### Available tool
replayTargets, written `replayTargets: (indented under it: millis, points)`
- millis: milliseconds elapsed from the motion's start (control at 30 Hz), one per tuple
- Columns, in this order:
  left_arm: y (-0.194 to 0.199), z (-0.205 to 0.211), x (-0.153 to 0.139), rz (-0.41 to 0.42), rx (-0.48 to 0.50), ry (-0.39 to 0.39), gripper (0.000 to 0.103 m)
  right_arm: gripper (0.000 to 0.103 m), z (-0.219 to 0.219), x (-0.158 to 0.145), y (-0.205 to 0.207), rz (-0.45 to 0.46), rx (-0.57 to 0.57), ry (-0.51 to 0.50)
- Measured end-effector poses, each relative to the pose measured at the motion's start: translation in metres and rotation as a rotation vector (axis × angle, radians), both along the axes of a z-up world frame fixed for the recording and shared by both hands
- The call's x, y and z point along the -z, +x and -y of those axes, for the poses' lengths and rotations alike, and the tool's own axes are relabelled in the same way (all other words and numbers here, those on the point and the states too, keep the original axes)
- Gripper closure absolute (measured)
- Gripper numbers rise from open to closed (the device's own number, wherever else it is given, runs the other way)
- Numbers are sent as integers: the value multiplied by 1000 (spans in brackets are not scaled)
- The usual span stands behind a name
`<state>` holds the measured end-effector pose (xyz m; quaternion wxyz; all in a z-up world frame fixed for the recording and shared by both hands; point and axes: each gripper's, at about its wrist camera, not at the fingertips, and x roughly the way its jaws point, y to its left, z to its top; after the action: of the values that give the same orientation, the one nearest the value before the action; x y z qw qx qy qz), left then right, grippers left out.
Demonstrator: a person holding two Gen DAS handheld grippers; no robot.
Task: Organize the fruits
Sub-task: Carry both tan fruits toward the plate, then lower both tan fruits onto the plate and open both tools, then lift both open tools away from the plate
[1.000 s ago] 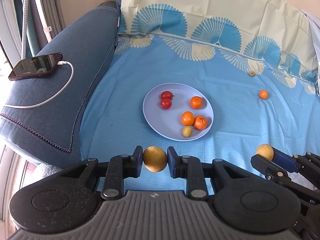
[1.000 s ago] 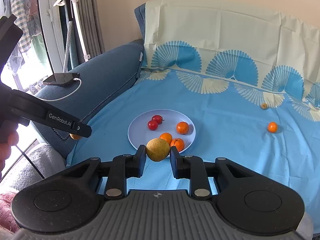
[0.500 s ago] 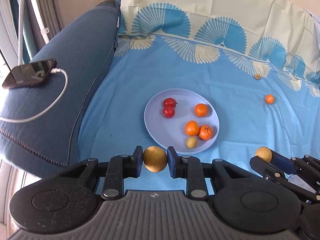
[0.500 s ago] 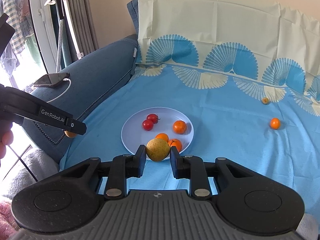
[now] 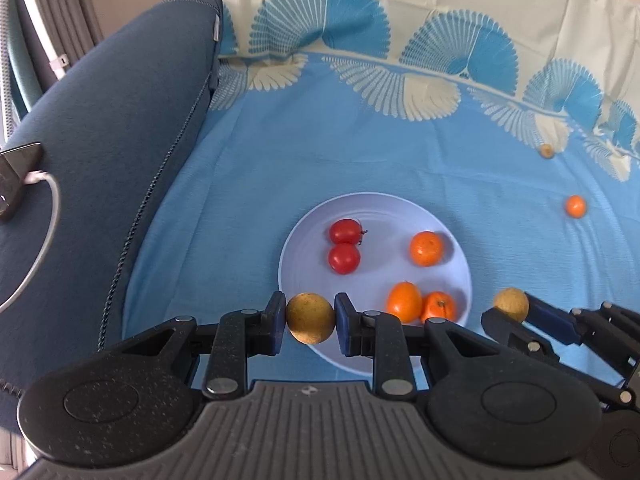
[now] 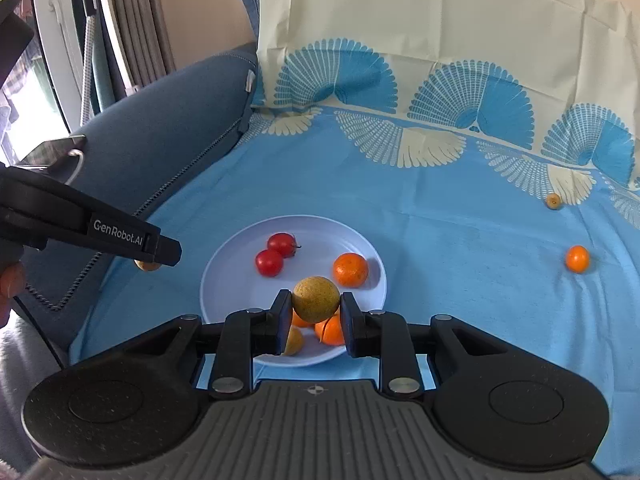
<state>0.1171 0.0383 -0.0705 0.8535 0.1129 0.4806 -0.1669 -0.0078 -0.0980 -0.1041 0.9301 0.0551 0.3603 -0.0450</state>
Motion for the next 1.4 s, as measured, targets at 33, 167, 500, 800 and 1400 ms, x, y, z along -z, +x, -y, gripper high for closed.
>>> replayTargets:
  millis: [33, 167, 500, 800, 1400]
  points:
    - [5, 2, 4, -5, 3, 2, 75, 76, 2, 3, 6, -3, 0, -2]
    - [21, 11, 22, -25, 11, 16, 75, 76, 7, 14, 28, -16, 0, -20]
    - [43, 22, 53, -44, 22, 55, 74, 76, 13, 44, 64, -76, -15, -39]
    - [30, 13, 37, 31, 27, 105, 0, 31, 14, 38, 62, -68, -6, -28]
    - [-90, -53, -32, 62, -106, 50, 0, 2, -38, -35, -82, 29, 82, -5]
